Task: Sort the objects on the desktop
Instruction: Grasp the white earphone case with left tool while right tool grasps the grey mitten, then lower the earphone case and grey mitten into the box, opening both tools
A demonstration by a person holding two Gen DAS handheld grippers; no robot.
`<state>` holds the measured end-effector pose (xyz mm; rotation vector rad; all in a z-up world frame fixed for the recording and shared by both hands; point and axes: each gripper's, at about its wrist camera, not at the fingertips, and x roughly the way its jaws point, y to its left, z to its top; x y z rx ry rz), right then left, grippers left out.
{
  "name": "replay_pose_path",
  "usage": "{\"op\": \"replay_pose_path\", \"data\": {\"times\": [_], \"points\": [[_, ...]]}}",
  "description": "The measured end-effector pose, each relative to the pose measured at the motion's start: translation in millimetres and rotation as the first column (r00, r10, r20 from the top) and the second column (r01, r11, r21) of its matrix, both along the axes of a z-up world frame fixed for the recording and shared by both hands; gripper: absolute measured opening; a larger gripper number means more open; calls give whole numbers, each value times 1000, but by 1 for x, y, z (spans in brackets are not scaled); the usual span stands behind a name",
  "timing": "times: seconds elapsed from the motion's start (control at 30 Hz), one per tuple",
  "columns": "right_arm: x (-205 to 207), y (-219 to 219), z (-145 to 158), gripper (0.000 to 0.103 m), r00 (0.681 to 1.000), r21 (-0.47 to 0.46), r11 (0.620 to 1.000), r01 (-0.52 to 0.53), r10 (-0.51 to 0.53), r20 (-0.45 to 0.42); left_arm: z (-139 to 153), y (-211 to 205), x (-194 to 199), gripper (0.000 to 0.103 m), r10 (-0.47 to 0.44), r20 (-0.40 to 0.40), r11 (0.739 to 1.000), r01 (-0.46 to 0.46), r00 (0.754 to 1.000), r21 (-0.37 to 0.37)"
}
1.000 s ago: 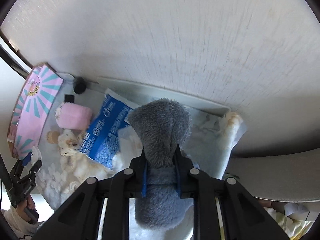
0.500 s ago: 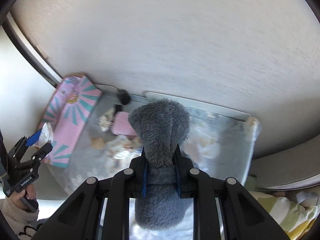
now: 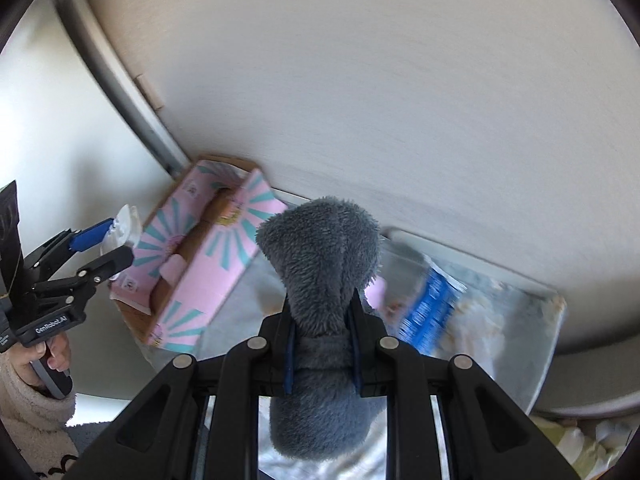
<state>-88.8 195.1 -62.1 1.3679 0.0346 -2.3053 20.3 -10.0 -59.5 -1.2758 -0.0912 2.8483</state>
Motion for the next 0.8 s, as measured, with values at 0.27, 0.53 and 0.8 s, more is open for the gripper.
{"op": "replay_pose_path", "data": {"times": [0.27,0.53,0.8], "points": [[-20,-74,21,19,993,-11,994,-111,110,-31,3,-48,6,62,60,10,998,-60,998,-12],[-39,-149,32,19,977,-23,977,-212,211,-40,-4,-90,10,62,111,29,994,-111,993,-7],[-57,-215,31,19,954,-13,955,-298,297,-33,-25,-121,11,62,164,73,986,-165,984,6]]}}
